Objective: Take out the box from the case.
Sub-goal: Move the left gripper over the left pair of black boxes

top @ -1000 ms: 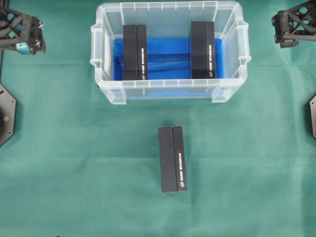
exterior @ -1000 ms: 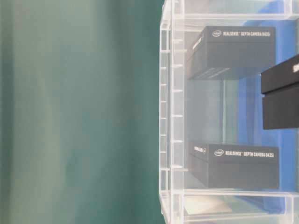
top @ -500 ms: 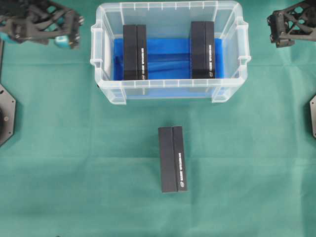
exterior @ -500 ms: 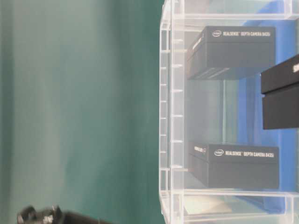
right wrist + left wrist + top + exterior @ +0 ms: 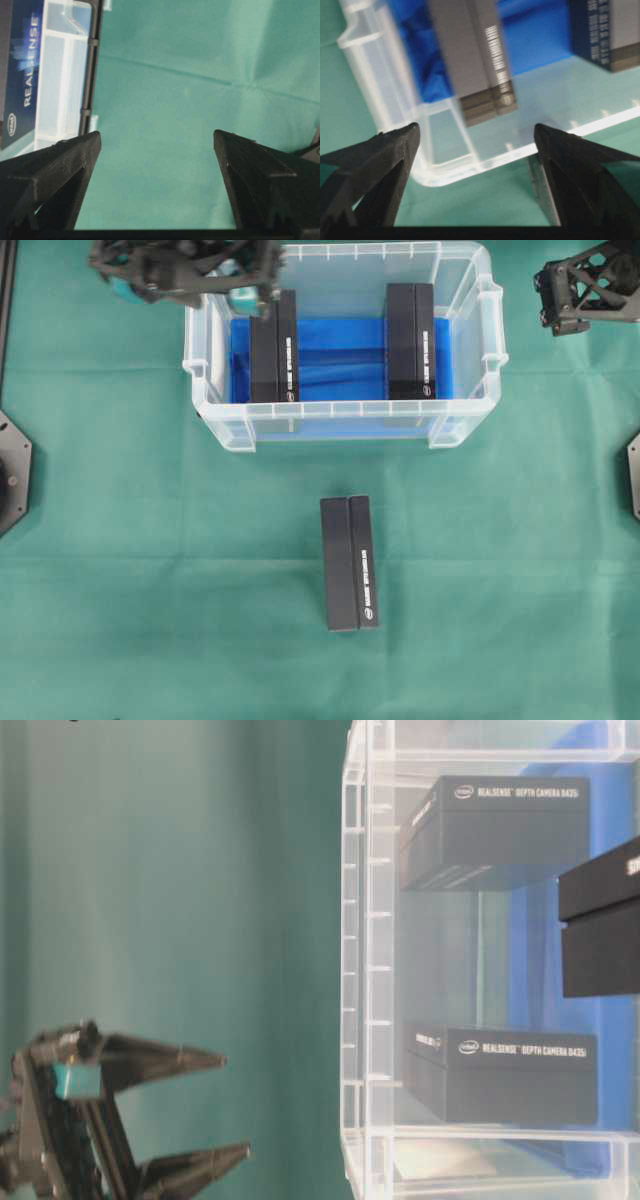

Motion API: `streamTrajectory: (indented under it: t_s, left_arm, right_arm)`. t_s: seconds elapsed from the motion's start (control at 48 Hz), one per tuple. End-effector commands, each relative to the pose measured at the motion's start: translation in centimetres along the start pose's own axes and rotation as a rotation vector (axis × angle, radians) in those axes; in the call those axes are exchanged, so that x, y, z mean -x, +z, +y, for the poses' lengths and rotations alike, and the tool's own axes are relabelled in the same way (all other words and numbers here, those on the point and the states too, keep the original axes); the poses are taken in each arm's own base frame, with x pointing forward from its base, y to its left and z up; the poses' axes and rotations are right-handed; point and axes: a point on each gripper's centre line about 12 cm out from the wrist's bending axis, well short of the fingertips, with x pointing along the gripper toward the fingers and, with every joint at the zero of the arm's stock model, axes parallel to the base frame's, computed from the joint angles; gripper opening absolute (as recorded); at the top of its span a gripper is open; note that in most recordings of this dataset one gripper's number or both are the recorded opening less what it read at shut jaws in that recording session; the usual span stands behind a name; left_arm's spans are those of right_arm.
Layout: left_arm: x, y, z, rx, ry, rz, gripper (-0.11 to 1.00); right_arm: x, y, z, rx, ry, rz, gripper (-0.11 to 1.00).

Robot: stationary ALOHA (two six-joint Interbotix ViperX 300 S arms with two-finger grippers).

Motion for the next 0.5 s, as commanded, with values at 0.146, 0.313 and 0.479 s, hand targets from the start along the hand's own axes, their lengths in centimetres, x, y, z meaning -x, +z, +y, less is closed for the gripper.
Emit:
streamTrajectory:
  t_s: [0.146,0.313,0.479]
  left_arm:
    - [0.5,0.2,-2.3,-0.010,-0.036,-0.014,0.95]
    - [-0.6,0.1,-2.8,-0.006,-0.020,-0.004,0.95]
    - [-1.3,0.2,-2.7,0.014,0.001,-0.005,0.95]
  right_arm:
    - [0.7,0.4,0.4,-0.001,0.033,-0.019,0.92]
    - [0.6,0.5,0.5,0.000,0.043,-0.026,0.92]
    - [0.6,0.5,0.5,0.013,0.046,-0.027,0.92]
